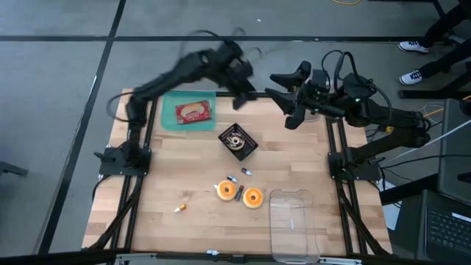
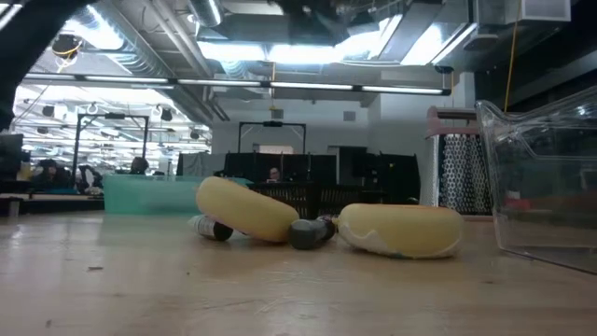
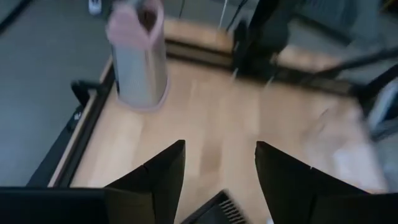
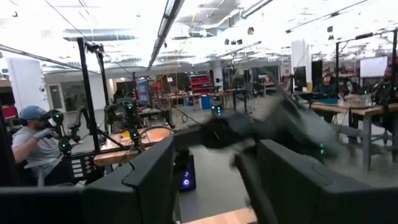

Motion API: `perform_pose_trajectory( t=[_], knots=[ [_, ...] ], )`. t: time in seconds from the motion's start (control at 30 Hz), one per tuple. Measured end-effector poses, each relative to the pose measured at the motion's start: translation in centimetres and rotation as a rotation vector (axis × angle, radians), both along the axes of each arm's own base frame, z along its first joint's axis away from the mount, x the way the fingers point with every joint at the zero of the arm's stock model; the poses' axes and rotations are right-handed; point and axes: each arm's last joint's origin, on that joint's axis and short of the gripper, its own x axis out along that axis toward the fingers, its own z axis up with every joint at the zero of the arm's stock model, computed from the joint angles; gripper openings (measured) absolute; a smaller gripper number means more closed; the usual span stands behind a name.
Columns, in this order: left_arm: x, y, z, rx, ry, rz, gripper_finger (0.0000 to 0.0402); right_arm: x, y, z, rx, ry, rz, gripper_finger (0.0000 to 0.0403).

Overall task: Pick & Place Food Item
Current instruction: Put the pink donut into the black bin

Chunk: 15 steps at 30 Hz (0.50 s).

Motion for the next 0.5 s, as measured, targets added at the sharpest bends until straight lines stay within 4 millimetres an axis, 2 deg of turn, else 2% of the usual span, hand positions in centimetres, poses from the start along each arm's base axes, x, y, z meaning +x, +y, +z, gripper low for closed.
perform_pose_trajectory(
  t=[0.13, 0.27, 0.37, 0.5],
  knots=[
    [-4.7, -1.7, 4.3, -0.019, -0.076, 0.033, 0.0189, -0.3, 0.0, 0.1, -0.02, 0.003, -0.003, 0.0228],
    [-8.5, -4.2, 7.0, -0.041, -0.099, 0.057, 0.0189, -0.3, 0.1, 0.1, -0.04, 0.008, 0.021, 0.0228],
    [-10.2, -6.6, 7.2, -0.029, -0.071, 0.07, 0.0189, -0.3, 0.2, 0.1, -0.044, 0.009, 0.033, 0.0228],
    [-10.5, -10.0, 5.4, -0.022, -0.062, 0.057, 0.0189, -0.3, 0.2, -0.1, -0.046, 0.027, 0.033, 0.0228]
  ],
)
